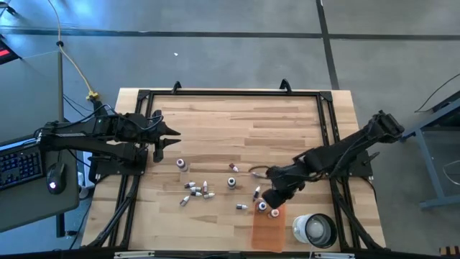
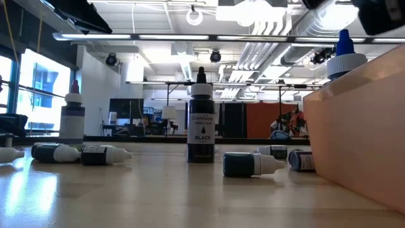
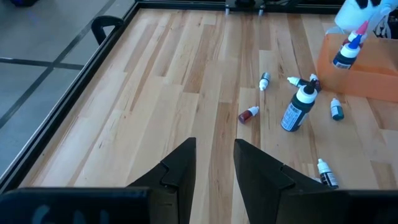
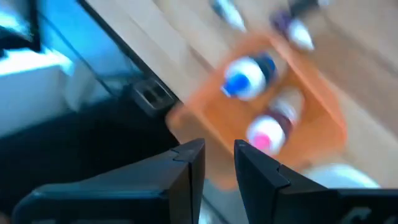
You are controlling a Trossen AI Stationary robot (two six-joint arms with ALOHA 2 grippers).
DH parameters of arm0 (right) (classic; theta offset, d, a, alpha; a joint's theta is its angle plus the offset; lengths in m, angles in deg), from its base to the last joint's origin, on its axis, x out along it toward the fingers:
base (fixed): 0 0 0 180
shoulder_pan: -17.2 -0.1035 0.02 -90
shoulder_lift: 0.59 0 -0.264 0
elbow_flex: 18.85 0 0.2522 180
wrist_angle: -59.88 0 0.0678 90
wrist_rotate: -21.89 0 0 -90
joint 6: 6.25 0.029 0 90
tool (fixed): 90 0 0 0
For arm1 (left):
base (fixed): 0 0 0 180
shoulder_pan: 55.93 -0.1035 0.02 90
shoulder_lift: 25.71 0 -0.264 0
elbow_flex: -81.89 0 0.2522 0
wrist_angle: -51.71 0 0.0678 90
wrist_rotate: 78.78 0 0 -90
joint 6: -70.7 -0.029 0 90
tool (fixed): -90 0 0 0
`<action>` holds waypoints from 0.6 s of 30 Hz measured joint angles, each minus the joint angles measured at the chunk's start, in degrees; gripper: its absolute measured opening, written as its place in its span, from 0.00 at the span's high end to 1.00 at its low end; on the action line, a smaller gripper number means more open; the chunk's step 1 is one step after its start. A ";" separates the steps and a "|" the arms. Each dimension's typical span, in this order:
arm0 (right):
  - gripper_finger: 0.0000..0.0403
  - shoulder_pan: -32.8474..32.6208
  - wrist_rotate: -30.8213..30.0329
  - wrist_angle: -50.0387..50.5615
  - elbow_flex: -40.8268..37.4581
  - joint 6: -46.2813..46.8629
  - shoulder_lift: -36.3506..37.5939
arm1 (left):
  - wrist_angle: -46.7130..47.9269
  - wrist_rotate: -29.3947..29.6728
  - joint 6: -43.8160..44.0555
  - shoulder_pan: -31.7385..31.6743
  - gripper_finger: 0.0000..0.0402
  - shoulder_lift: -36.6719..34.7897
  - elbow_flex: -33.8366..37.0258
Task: Pick & Place food coloring
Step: Put the large purple food coloring bottle into the orange bin
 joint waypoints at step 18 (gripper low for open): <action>0.81 0.00 -60.47 -9.93 0.07 -62.57 8.07 | 0.00 0.00 0.00 0.01 0.73 0.01 0.00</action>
